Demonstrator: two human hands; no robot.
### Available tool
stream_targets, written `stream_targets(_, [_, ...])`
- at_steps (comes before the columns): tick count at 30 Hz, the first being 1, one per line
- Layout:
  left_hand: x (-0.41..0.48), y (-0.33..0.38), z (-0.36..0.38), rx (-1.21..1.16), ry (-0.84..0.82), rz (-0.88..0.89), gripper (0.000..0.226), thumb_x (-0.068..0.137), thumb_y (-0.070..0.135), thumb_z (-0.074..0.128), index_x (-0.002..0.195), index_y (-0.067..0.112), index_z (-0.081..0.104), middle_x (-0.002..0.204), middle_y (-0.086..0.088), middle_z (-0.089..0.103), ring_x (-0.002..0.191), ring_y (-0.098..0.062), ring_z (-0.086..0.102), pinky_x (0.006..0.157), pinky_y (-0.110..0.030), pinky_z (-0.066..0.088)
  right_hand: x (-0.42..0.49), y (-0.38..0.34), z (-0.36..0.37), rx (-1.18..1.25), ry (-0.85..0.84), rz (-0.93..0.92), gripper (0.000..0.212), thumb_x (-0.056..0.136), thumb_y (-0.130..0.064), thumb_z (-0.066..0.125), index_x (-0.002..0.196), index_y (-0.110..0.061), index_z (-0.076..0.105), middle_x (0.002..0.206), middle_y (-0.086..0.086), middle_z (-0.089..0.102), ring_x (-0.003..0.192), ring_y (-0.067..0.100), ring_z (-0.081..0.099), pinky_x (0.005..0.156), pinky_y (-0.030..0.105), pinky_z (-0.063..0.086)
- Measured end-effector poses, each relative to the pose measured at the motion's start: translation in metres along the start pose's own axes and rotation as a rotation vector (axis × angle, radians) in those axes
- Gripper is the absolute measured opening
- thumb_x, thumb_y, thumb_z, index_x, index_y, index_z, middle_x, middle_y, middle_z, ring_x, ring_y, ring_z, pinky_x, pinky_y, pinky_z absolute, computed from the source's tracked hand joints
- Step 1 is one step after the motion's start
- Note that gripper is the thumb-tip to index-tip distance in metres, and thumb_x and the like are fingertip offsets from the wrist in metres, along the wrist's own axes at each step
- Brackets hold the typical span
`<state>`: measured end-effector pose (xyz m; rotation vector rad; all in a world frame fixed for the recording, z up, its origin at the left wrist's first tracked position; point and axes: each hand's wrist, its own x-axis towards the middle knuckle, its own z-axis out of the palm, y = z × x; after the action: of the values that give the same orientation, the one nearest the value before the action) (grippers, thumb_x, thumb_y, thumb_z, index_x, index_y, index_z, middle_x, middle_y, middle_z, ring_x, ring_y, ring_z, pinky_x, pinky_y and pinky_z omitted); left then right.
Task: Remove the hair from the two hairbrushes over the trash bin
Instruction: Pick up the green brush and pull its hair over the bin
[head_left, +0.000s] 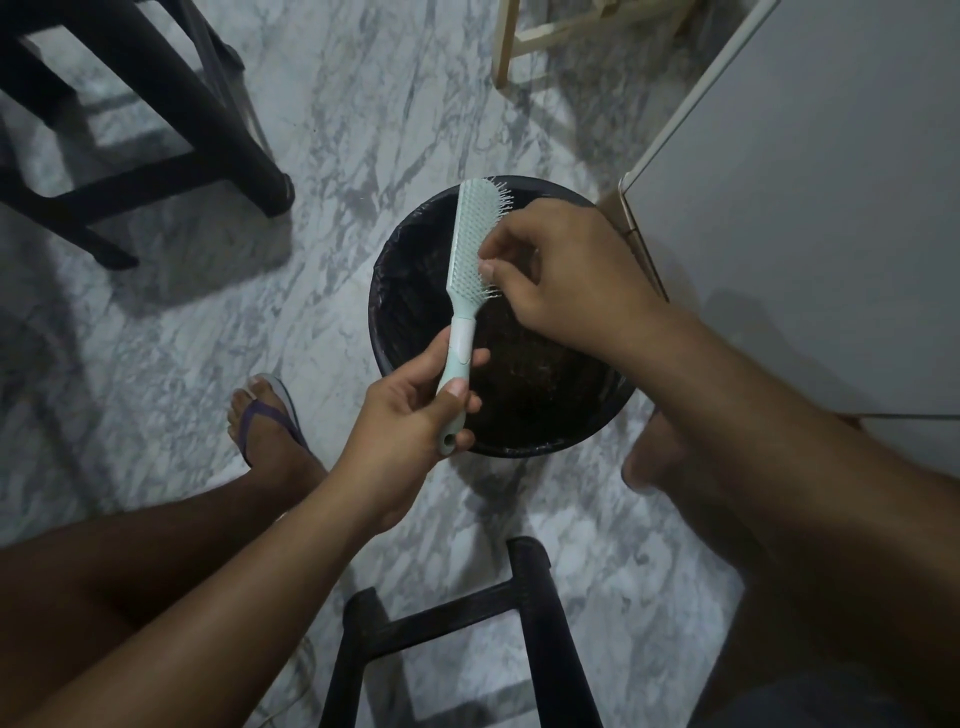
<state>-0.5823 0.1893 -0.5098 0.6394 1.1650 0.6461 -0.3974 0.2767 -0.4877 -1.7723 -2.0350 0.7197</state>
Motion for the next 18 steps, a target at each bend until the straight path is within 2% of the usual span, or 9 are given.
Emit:
stream_targets(4, [-0.002, -0.002, 0.0, 0.118, 0.022, 0.057, 0.053, 0.101, 0.002, 0.05, 0.148, 0.027, 0.047, 0.125, 0.005, 0.07, 0.083, -0.013, 0.054, 0.065, -0.03, 0.046, -0.002, -0.005, 0.002, -0.052, 0.015, -0.037, 0.018, 0.088, -0.043, 0.067, 0.098, -0.029, 0.073, 0.095, -0.009, 0.063, 0.086, 0.011, 0.062, 0.075, 0.04, 0.055])
stream_targets(8, [-0.005, -0.007, 0.002, 0.157, 0.04, 0.053, 0.053, 0.101, 0.002, 0.051, 0.148, 0.026, 0.047, 0.124, 0.007, 0.07, 0.083, -0.013, 0.055, 0.067, -0.029, 0.047, -0.002, -0.01, 0.0, -0.206, -0.078, -0.042, 0.023, 0.091, -0.044, 0.064, 0.107, -0.031, 0.074, 0.105, -0.005, 0.062, 0.097, 0.022, 0.064, 0.078, 0.039, 0.053])
stream_targets(11, [-0.004, -0.007, 0.002, 0.166, 0.033, 0.034, 0.053, 0.101, 0.001, 0.05, 0.148, 0.025, 0.047, 0.124, 0.006, 0.071, 0.081, -0.011, 0.056, 0.067, -0.03, 0.046, -0.002, -0.011, 0.001, -0.292, -0.108, -0.033, 0.018, 0.094, -0.036, 0.062, 0.105, -0.026, 0.072, 0.107, -0.003, 0.061, 0.096, 0.024, 0.063, 0.079, 0.041, 0.053])
stream_targets(13, [-0.003, -0.002, 0.002, 0.09, -0.006, -0.045, 0.05, 0.102, 0.001, 0.049, 0.146, 0.026, 0.05, 0.124, 0.003, 0.071, 0.079, -0.01, 0.056, 0.064, -0.03, 0.045, -0.001, -0.009, 0.003, -0.21, -0.139, 0.016, 0.015, 0.094, -0.03, 0.062, 0.1, -0.02, 0.071, 0.103, -0.001, 0.062, 0.092, 0.021, 0.062, 0.08, 0.042, 0.054])
stream_targets(15, [-0.002, 0.002, 0.002, -0.021, -0.049, -0.116, 0.048, 0.102, 0.002, 0.048, 0.144, 0.025, 0.053, 0.123, 0.001, 0.071, 0.078, -0.011, 0.055, 0.061, -0.029, 0.044, 0.001, -0.004, -0.001, -0.026, -0.173, 0.104, 0.013, 0.094, -0.025, 0.065, 0.095, -0.015, 0.073, 0.095, -0.003, 0.067, 0.086, 0.013, 0.063, 0.082, 0.038, 0.055])
stream_targets(18, [0.001, 0.002, 0.002, -0.105, -0.058, -0.135, 0.045, 0.103, 0.003, 0.046, 0.142, 0.022, 0.055, 0.124, -0.001, 0.071, 0.079, -0.012, 0.054, 0.059, -0.026, 0.044, 0.007, 0.003, -0.014, 0.191, -0.124, 0.224, 0.015, 0.097, -0.025, 0.062, 0.096, -0.015, 0.073, 0.077, -0.007, 0.069, 0.069, 0.005, 0.066, 0.069, 0.022, 0.058])
